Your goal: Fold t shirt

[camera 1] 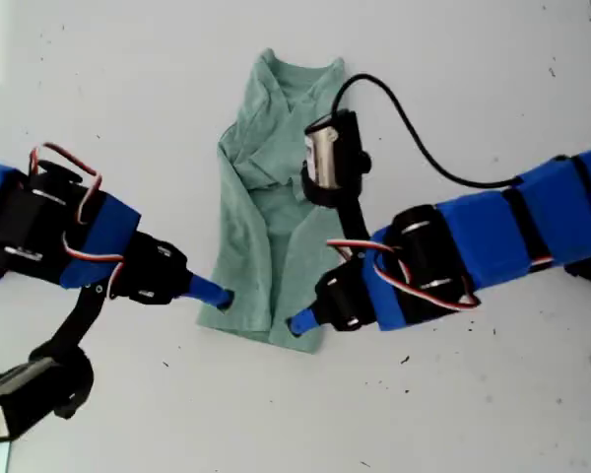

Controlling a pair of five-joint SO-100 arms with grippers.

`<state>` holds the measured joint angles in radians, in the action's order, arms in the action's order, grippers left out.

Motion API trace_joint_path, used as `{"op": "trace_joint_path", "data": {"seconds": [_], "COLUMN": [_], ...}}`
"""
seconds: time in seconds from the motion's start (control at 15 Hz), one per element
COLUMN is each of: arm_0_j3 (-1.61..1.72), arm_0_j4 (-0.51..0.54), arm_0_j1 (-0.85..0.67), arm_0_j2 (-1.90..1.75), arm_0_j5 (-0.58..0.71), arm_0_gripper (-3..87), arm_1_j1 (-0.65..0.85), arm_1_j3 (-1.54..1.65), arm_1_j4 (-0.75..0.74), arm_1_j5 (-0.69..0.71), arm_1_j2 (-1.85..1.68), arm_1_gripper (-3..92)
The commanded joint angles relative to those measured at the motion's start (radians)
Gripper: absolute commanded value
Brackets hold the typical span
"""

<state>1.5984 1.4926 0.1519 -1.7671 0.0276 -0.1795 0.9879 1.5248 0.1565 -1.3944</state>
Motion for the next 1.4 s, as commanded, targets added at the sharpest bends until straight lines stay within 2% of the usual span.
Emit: {"op": "trace_joint_path", "data": {"seconds": [0.0,0.27,0.33,0.47,0.53,0.6,0.67,0.8,1.0,1.2,1.33], "arm_0_j3": [0.046,0.189,0.175,0.074,0.040,0.006,-0.037,-0.195,-0.505,-0.641,-0.641], "arm_0_j4": [-0.117,-0.382,-0.433,-0.411,-0.416,-0.413,-0.403,-0.353,-0.293,-0.316,-0.333], "arm_0_j1": [-0.025,-0.034,-0.035,-0.048,-0.049,-0.048,-0.041,-0.006,0.078,0.149,0.184], "arm_0_j2": [0.018,0.201,0.285,0.449,0.472,0.477,0.474,0.479,0.534,0.523,0.518], "arm_0_j5": [0.043,0.060,0.075,0.091,0.098,0.103,0.109,0.129,0.095,0.069,0.038], "arm_0_gripper": [33.2,32.1,24.4,-0.2,-0.3,-0.3,-0.3,-0.3,-0.3,-0.3,-0.3], "arm_1_j1": [-0.018,-0.026,-0.028,-0.035,-0.038,-0.038,-0.037,-0.029,-0.041,-0.129,-0.187], "arm_1_j3": [-0.075,-0.084,-0.091,-0.091,-0.089,-0.077,-0.067,-0.066,0.031,0.040,0.071], "arm_1_j4": [-0.095,-0.232,-0.241,-0.247,-0.253,-0.250,-0.245,-0.186,-0.043,0.092,0.080], "arm_1_j5": [0.000,0.002,0.003,-0.005,-0.003,-0.003,0.006,0.058,0.100,-0.011,-0.071], "arm_1_j2": [0.055,0.267,0.314,0.405,0.439,0.449,0.451,0.420,0.110,-0.192,-0.258], "arm_1_gripper": [29.2,29.2,28.5,24.7,19.5,8.2,2.0,2.2,2.2,2.2,2.2]}}
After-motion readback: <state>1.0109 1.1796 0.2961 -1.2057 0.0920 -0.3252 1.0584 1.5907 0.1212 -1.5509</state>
